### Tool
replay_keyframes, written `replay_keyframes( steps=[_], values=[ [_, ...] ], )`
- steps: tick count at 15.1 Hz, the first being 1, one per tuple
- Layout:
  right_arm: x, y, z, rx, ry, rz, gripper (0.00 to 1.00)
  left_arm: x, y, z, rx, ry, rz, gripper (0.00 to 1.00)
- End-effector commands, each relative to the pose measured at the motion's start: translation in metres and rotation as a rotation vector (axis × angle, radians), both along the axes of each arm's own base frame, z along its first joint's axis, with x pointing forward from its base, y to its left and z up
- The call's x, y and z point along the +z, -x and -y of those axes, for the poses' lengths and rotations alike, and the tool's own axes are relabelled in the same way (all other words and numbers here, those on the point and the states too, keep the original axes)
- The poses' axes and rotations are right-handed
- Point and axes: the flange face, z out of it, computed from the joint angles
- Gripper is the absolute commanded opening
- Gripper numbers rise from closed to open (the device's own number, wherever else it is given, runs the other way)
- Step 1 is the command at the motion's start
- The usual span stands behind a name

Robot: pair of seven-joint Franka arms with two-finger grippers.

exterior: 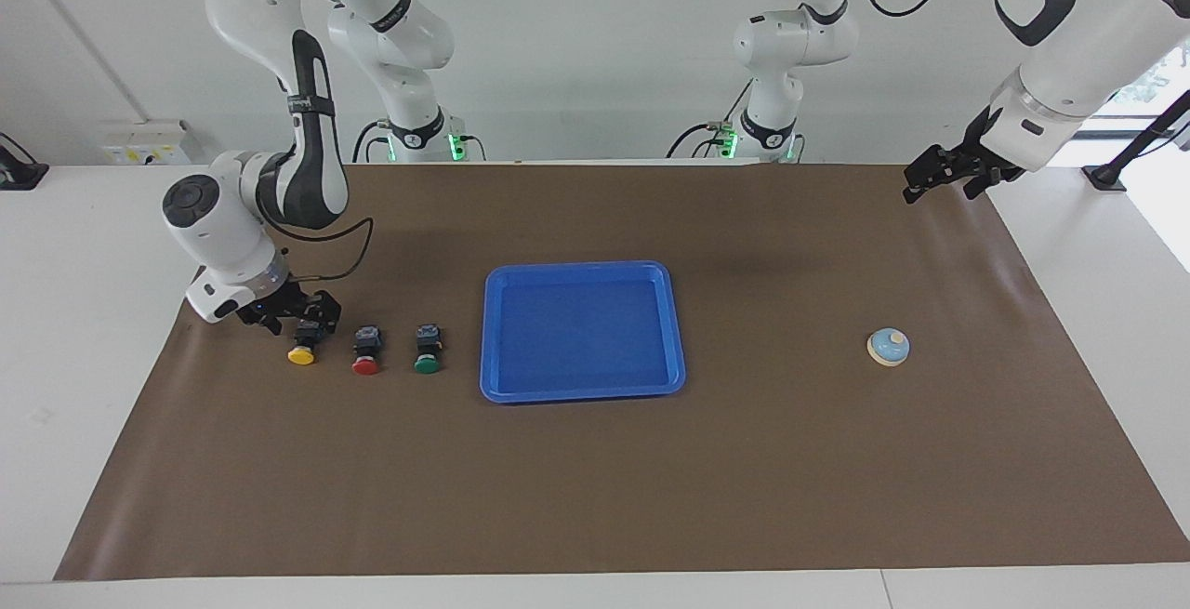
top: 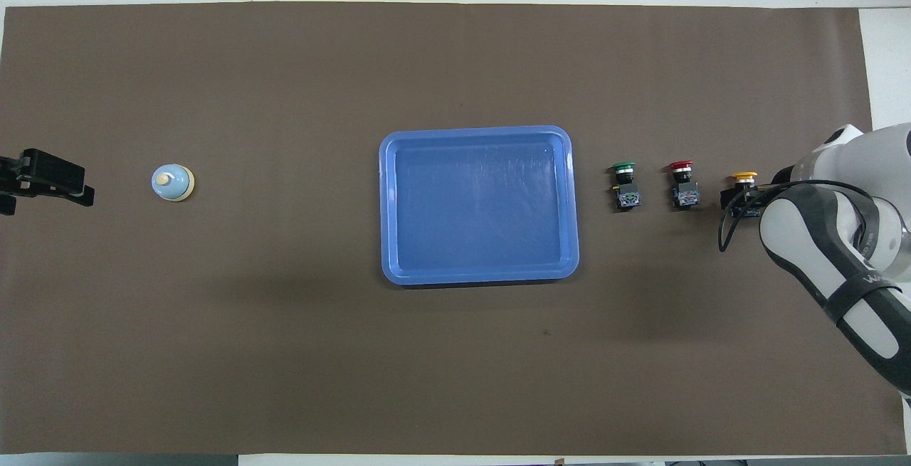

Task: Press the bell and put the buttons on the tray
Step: 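Grasp the yellow-capped button with the right gripper, then carry the yellow button into the blue tray and release it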

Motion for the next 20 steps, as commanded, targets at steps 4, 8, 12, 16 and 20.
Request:
replay_keyframes(
  steps=[4,8,12,16,20],
  values=[
    [-0.002,-0.004,0.005,0.028,0.005,0.005,0.35,0.003,0.008,-0.001,0.005,0.007,0.009,1.00],
    [0.010,-0.013,0.003,0.046,0.015,0.002,0.00,0.003,0.008,-0.001,0.005,0.007,0.009,1.00],
    [0.075,-0.045,-0.048,0.111,0.016,-0.050,0.00,0.003,0.008,-0.001,0.005,0.007,0.009,1.00],
    [0.098,-0.056,-0.125,0.039,0.029,-0.058,0.00,0.003,0.008,-0.001,0.005,0.007,0.008,1.00],
    [0.099,-0.042,-0.247,-0.076,0.042,-0.054,0.00,0.003,0.008,-0.001,0.005,0.007,0.009,1.00]
  ],
)
